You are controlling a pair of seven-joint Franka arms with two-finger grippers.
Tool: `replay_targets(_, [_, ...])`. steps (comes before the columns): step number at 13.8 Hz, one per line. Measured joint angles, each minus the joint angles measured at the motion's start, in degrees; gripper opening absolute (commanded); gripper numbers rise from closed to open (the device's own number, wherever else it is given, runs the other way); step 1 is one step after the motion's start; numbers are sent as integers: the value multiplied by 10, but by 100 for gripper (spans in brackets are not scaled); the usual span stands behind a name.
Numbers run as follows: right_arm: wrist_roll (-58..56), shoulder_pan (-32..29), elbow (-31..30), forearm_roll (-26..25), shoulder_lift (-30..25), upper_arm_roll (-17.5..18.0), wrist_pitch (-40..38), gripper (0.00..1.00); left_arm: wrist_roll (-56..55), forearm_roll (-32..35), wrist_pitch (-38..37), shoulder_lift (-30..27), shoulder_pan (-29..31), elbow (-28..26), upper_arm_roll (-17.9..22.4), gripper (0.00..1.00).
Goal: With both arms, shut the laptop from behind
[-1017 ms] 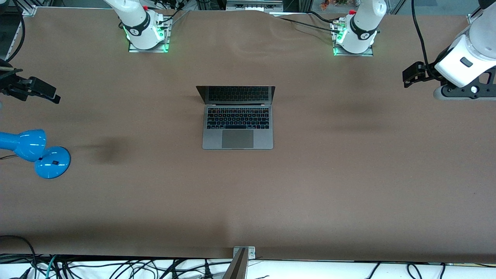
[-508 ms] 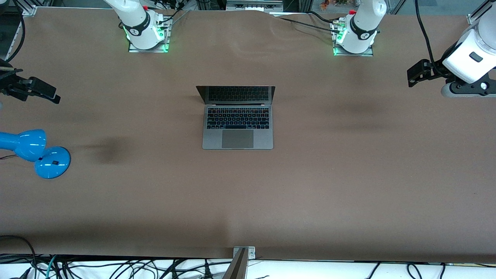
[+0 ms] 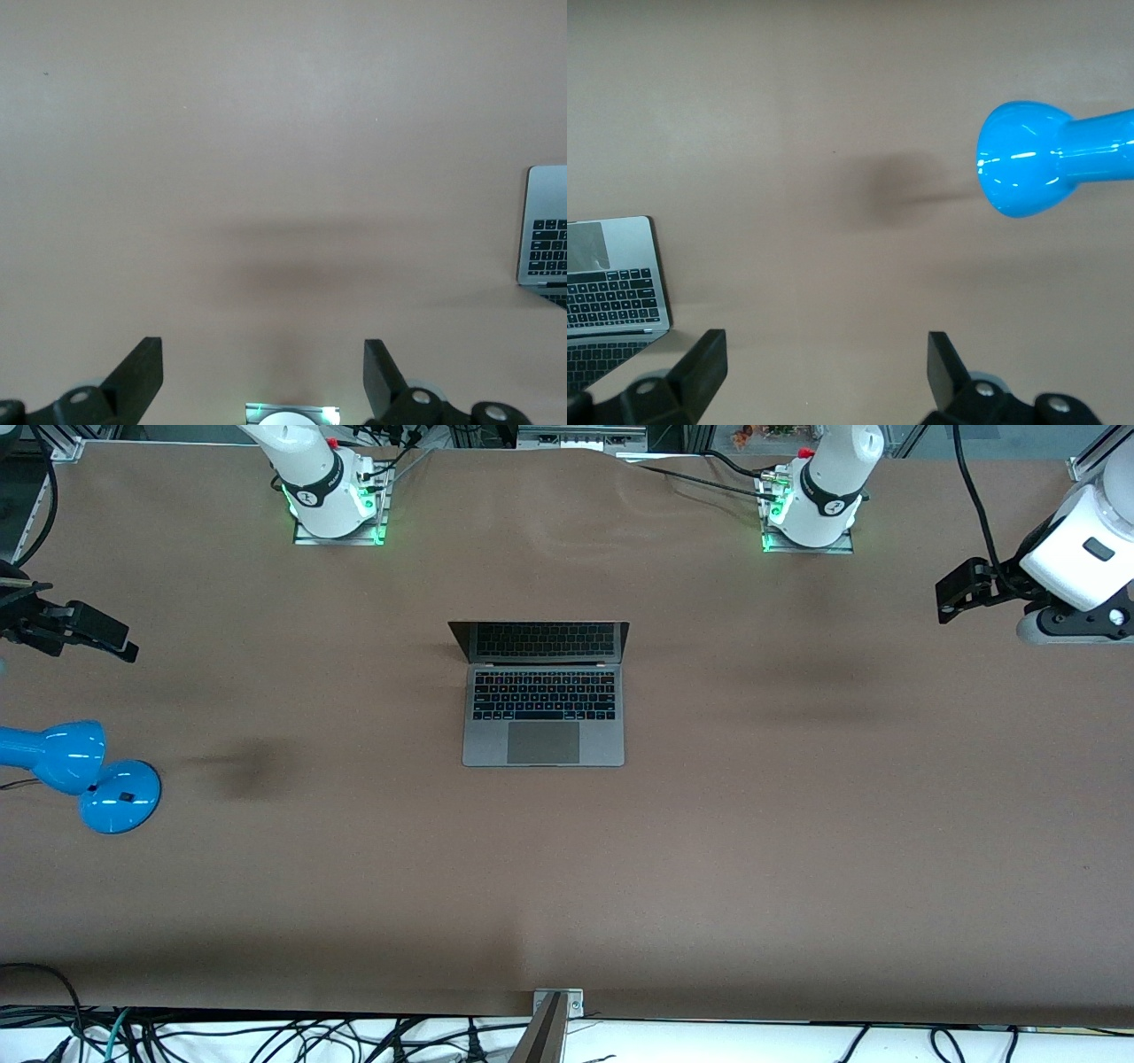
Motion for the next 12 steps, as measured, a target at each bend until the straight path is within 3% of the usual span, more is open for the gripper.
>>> replay_targets(12, [0, 0, 0, 0, 0, 0, -1, 100, 0, -3, 0, 5, 2, 2, 1, 100])
